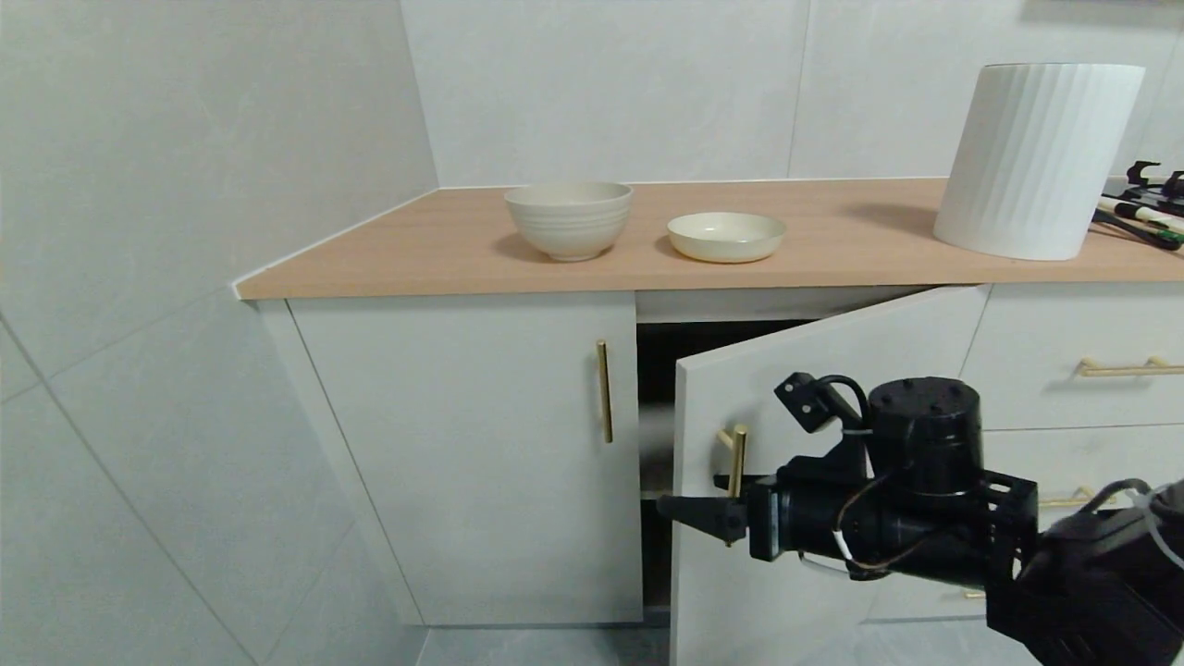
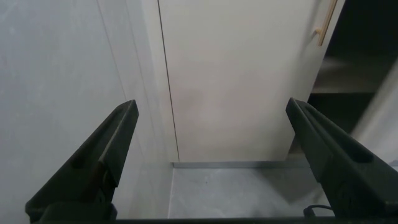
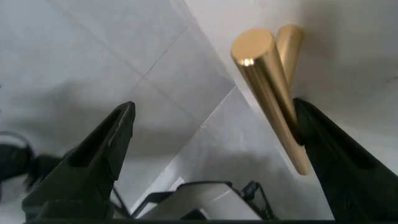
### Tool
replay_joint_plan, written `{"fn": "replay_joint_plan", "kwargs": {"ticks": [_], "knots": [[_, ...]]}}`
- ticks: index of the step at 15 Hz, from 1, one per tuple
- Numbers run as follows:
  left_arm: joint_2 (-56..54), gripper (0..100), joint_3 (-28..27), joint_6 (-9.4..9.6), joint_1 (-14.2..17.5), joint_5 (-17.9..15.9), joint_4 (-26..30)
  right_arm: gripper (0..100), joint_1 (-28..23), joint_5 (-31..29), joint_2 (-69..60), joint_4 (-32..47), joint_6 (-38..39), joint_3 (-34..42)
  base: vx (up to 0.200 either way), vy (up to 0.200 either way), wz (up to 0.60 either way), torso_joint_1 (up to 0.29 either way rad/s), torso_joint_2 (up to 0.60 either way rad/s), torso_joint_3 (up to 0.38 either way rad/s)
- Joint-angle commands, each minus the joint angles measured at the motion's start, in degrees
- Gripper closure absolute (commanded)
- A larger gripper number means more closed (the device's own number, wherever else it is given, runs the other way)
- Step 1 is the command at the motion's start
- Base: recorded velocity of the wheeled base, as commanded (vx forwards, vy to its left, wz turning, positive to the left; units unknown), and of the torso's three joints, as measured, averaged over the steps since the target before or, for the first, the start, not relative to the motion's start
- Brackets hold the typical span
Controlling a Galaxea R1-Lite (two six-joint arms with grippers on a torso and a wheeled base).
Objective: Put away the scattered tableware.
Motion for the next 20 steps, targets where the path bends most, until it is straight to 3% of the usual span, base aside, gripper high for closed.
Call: {"fn": "replay_joint_plan", "kwargs": {"ticks": [1,7,15,16,17,19,20], "knots": [[0.0,0,0.0,0.01,0.01,-0.01,-0.01,0,1.57,-0.03,-5.22,-5.37,-0.06,7.25,0.0,0.0,0.0,0.0,0.0,0.0],[0.0,0,0.0,0.01,0.01,-0.01,-0.01,0,2.1,-0.03,-10.93,-6.07,0.03,12.61,0.0,0.0,0.0,0.0,0.0,0.0],[0.0,0,-1.14,0.28,0.01,-0.63,-1.41,0,2.18,0.06,-12.16,-5.9,0.03,14.01,0.0,0.0,0.0,0.0,0.0,0.0],[0.0,0,-4.57,0.01,0.01,-3.0,-2.29,0,2.18,0.06,-12.25,-5.9,-0.06,14.36,0.0,0.0,0.0,0.0,0.0,0.0],[0.53,0,-9.32,0.01,-0.07,-8.01,-0.71,0,2.18,0.06,-12.34,-5.98,-0.23,14.36,0.0,0.0,0.0,0.0,0.0,0.0],[7.65,0,-19.25,-0.6,-0.07,-17.15,7.11,0,2.18,0.06,-12.34,-5.98,-0.23,14.36,0.0,0.0,0.0,0.0,0.0,0.0],[11.34,0,-22.24,-1.66,-0.16,-19.79,9.66,0,2.18,0.06,-12.34,-5.98,-0.23,14.36,0.0,0.0,0.0,0.0,0.0,0.0]]}}
